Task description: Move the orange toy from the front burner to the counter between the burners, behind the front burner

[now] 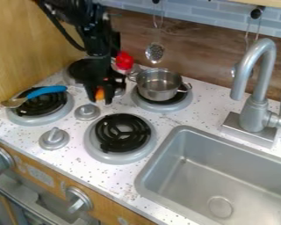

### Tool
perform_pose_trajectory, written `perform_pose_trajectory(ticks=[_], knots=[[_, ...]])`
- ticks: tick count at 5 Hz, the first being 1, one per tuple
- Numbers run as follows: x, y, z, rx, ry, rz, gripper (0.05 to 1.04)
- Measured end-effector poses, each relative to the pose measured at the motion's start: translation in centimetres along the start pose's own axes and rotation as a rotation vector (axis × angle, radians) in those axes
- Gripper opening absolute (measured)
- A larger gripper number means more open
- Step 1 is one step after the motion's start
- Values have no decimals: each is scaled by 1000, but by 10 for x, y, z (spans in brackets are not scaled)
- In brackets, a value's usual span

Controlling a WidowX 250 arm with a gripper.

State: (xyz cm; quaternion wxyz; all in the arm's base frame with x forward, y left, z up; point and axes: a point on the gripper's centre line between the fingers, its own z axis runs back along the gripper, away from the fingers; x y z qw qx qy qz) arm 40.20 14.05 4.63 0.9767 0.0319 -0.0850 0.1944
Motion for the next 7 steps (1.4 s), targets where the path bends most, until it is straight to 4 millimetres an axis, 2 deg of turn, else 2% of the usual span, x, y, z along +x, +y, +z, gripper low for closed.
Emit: perform_pose_trajectory(ticks=[1, 2, 3, 4, 5, 6, 7], knots=[[-14, -1, -12, 3, 22, -2, 501], [-17, 4, -10, -4, 21, 11, 500], [-15, 4, -10, -49, 9, 23, 564], [-18, 4, -11, -49, 27, 27, 871], [-15, 3, -9, -39, 7, 25, 1007], [-13, 1, 1, -37, -10, 15, 1004], [-12, 2, 24, -57, -22, -9, 1002]])
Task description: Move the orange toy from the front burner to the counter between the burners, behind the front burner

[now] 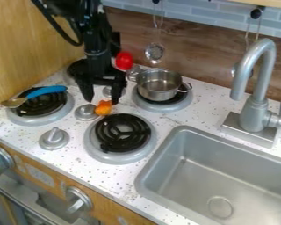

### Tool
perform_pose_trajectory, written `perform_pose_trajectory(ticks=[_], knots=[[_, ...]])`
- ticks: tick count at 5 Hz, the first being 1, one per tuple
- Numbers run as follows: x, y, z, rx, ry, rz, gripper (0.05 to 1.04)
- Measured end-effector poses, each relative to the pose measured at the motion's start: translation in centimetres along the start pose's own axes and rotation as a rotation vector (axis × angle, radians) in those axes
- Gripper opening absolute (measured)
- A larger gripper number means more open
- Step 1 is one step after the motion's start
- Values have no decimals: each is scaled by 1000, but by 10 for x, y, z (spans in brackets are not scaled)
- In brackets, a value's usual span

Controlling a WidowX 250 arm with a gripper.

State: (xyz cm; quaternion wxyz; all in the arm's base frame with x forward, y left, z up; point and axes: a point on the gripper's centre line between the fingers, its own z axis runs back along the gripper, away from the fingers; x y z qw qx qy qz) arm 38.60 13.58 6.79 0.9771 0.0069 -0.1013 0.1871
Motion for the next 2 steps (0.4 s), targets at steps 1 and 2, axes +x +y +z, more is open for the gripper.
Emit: perform_pose_trajectory(ticks=[1, 2], knots=[[-4, 5, 40, -30, -6, -10, 1002], [-16, 9, 75, -21, -37, -28, 1002]])
